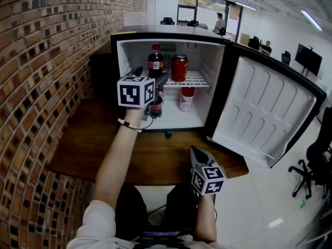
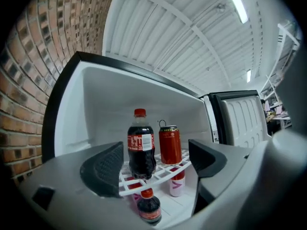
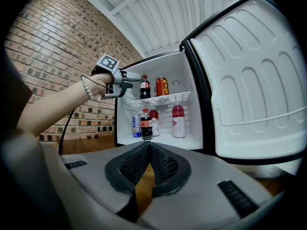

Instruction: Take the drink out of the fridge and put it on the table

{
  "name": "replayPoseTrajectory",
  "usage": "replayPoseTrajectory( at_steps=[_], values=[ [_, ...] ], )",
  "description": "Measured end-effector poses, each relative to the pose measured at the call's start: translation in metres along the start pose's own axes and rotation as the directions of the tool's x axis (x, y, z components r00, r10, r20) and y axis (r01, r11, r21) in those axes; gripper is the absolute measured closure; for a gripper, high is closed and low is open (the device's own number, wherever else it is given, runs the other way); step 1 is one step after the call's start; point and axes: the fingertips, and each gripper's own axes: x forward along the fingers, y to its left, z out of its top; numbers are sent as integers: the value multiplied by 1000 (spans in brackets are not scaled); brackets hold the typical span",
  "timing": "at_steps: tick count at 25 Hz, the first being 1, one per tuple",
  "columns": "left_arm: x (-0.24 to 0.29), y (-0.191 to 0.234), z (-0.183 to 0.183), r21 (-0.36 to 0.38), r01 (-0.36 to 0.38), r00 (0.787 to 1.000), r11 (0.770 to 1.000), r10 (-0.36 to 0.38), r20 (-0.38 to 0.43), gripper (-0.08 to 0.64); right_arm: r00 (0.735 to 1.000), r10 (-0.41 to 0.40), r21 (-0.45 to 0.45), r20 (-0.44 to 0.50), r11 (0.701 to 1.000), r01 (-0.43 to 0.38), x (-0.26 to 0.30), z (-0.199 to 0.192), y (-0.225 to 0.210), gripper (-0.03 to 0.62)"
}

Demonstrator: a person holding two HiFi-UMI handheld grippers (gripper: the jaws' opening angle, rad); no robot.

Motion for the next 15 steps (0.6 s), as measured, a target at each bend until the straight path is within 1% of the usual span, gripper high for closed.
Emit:
replayPoseTrajectory(
  at_steps=[3,7,15],
  values=[
    [20,12,4,15,-23,999,1000,24,-34,133,1000,-2,2,1,1000,2,-1,0,-3,572],
    [42,25,3,23,-36,996,999,38,-79,129,1000,-5,2,-2,1000,5,-1,-1,-5,572],
    [67,32,5,25,-21,994,999,24,-111,130,1000,-9,10,1,1000,9,0,-3,-12,572]
  ],
)
